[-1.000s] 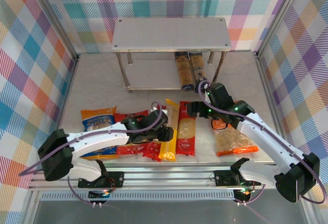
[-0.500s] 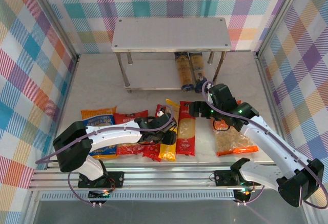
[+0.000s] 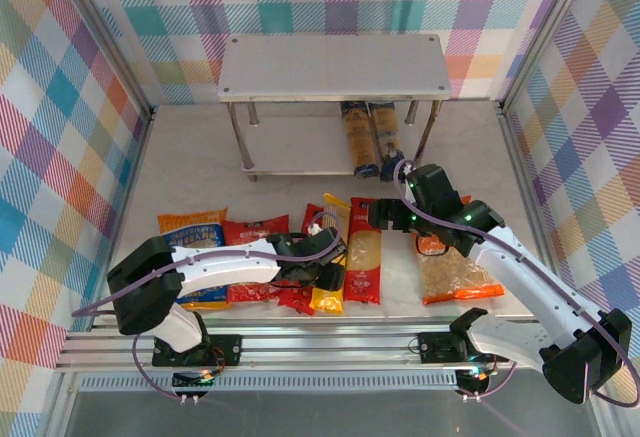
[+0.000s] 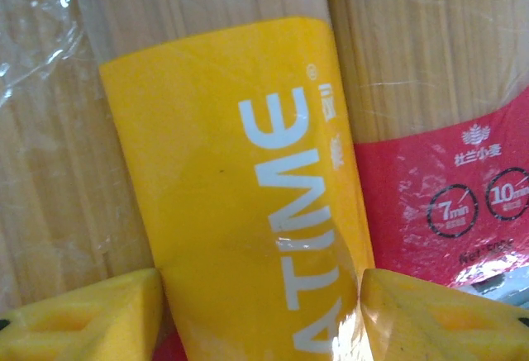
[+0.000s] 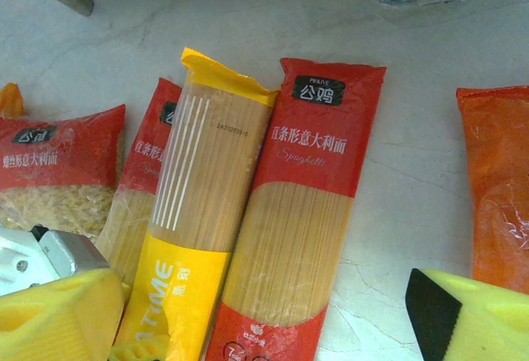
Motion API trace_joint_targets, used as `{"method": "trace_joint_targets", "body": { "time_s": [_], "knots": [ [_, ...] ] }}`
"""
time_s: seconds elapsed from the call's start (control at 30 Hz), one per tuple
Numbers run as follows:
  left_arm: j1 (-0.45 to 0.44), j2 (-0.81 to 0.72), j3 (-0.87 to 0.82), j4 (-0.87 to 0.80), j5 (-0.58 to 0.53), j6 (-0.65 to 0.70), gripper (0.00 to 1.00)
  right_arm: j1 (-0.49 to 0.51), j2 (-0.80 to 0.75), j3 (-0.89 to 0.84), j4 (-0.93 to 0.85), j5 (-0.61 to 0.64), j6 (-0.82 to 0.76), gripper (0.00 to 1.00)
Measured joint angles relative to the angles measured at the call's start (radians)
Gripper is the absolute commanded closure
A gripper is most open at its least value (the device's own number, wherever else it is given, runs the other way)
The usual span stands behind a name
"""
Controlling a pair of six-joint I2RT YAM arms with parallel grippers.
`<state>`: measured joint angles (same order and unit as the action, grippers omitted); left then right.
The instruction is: Place and organize the pasta boxes and bags onto the shelf
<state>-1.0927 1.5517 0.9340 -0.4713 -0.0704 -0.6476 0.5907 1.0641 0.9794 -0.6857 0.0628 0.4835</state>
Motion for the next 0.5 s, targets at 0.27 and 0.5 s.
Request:
{"method": "trace_joint_targets", "body": {
  "time_s": [0.27, 0.5],
  "knots": [
    [0.000, 0.065, 0.019, 0.044, 0.040, -0.011, 0.38, 0.000, -0.008, 0.000, -0.008, 0.001, 0.000, 0.11],
    [-0.001, 0.111, 0.029, 0.086, 0.071, -0.016, 0.61, 0.000, -0.010, 0.000, -0.008, 0.000, 0.003, 0.11]
  ]
}}
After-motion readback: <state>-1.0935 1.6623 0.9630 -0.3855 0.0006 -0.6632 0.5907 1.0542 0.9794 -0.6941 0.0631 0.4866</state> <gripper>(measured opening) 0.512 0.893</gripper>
